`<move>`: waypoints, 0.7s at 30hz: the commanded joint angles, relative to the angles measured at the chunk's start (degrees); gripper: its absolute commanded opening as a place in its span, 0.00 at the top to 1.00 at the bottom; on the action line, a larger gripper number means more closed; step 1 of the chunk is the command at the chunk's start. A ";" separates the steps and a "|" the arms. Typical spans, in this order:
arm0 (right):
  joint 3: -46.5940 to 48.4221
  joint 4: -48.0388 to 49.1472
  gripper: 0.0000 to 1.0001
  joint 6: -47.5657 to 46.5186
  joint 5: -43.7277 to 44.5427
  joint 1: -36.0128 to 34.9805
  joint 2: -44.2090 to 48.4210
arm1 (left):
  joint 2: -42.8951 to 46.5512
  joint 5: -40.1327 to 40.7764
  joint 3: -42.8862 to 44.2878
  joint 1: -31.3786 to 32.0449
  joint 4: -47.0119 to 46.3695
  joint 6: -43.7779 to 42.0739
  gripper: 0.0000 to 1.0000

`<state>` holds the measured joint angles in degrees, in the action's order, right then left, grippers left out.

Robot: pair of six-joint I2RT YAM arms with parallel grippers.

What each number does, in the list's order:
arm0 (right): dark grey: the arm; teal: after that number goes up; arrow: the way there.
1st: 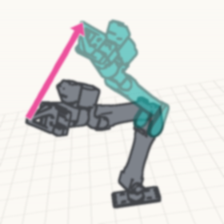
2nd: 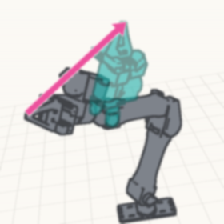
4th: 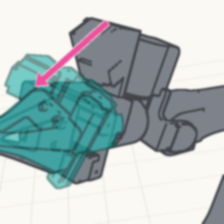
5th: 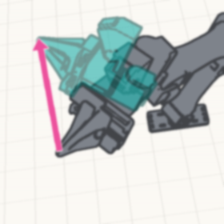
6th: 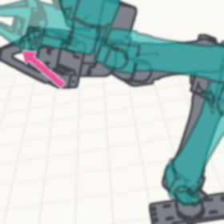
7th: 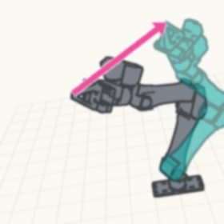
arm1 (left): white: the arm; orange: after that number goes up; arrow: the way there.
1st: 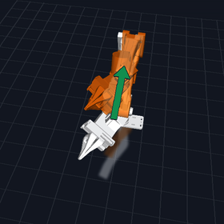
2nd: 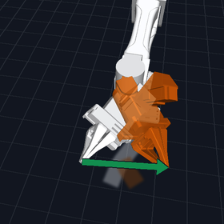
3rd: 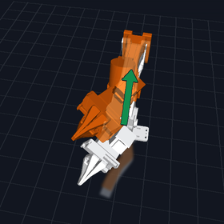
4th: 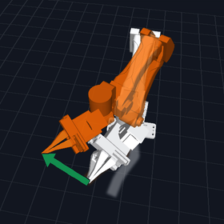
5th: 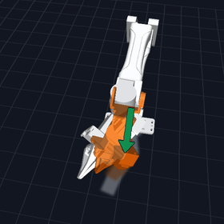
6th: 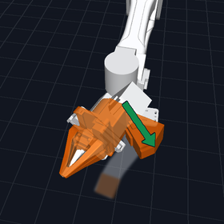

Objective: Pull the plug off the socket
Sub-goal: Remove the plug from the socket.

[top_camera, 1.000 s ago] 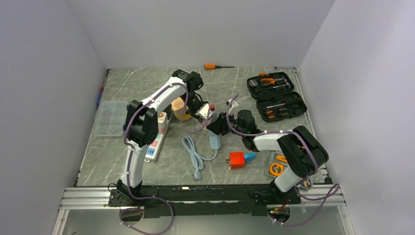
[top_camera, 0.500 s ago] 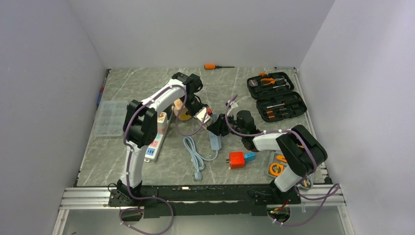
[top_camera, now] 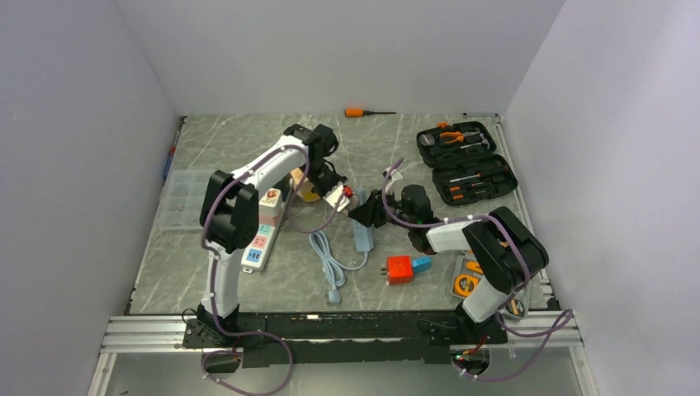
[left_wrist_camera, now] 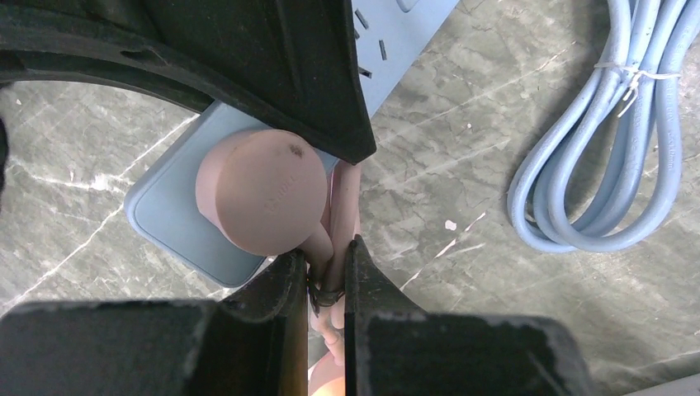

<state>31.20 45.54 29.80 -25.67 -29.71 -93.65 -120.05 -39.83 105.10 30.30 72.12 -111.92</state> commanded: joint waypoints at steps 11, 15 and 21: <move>-4.65 14.19 1.00 11.76 3.17 13.13 -6.10 | 6.08 9.73 -3.65 -4.59 18.14 -4.96 1.00; -2.48 1.17 1.00 2.80 12.92 10.16 -1.62 | 6.68 10.37 -4.48 -5.02 18.21 -5.41 1.00; 0.21 -6.99 1.00 -0.33 21.48 7.56 -0.64 | 7.12 10.59 -4.51 -5.31 18.17 -6.00 1.00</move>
<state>29.89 48.47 32.23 -28.36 -27.27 -95.04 -118.54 -40.80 102.32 30.06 69.36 -115.50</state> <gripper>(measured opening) 0.342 0.147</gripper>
